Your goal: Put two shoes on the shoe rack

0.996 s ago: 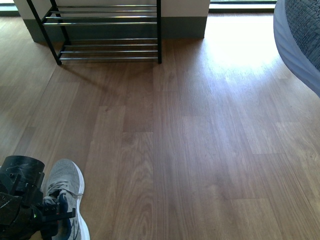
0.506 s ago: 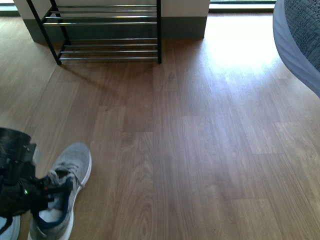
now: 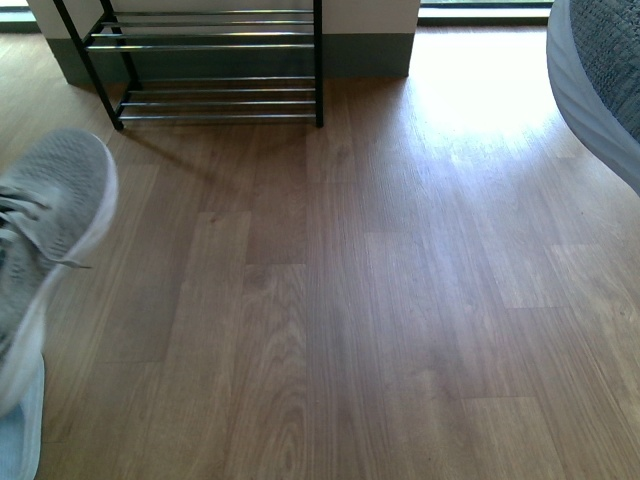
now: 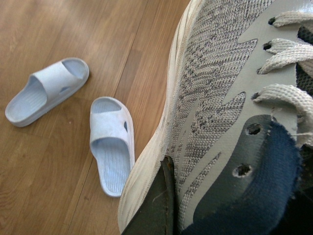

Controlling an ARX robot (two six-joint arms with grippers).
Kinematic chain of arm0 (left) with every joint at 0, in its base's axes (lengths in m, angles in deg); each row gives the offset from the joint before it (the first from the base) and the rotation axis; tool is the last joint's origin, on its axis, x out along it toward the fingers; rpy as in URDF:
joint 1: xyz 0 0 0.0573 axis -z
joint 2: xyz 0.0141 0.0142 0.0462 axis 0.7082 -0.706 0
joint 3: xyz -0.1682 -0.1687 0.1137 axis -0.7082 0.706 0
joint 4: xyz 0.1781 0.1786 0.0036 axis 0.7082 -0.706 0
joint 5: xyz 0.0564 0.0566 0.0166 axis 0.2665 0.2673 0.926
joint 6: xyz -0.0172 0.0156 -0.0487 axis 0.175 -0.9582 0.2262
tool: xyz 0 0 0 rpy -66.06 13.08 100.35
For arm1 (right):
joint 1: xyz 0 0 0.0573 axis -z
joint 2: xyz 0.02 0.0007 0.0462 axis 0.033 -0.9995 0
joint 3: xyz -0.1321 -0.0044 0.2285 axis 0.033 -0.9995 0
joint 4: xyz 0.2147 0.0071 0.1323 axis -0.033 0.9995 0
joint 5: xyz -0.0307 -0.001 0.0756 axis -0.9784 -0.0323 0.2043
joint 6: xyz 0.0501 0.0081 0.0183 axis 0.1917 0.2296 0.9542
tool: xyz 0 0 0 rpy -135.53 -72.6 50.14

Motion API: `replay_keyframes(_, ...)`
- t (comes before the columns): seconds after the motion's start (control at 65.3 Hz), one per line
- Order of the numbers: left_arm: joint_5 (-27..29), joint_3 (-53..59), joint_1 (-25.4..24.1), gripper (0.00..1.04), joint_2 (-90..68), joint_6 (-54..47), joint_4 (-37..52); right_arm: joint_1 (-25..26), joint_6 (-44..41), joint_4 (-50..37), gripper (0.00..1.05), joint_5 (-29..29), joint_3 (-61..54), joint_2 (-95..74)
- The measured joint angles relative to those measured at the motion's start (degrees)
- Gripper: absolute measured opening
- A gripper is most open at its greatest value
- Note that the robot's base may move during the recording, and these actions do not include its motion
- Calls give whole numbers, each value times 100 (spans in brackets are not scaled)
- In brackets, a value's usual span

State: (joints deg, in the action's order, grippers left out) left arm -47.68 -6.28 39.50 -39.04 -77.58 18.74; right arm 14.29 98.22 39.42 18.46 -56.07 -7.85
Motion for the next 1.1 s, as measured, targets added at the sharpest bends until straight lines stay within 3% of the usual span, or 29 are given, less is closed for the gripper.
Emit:
replay_keyframes(0.169,-317,-9,-442,2,2155,-299,-1362,0,0,0,1,0,0,0)
replay_keyframes(0.291,-286,-9,-717,2,3084,-695,-1853,0,0,0,1,0,0,0)
replay_keyframes(1.103,-291,-17,-761,2,3230,-942,-1888,0,0,0,1,0,0,0)
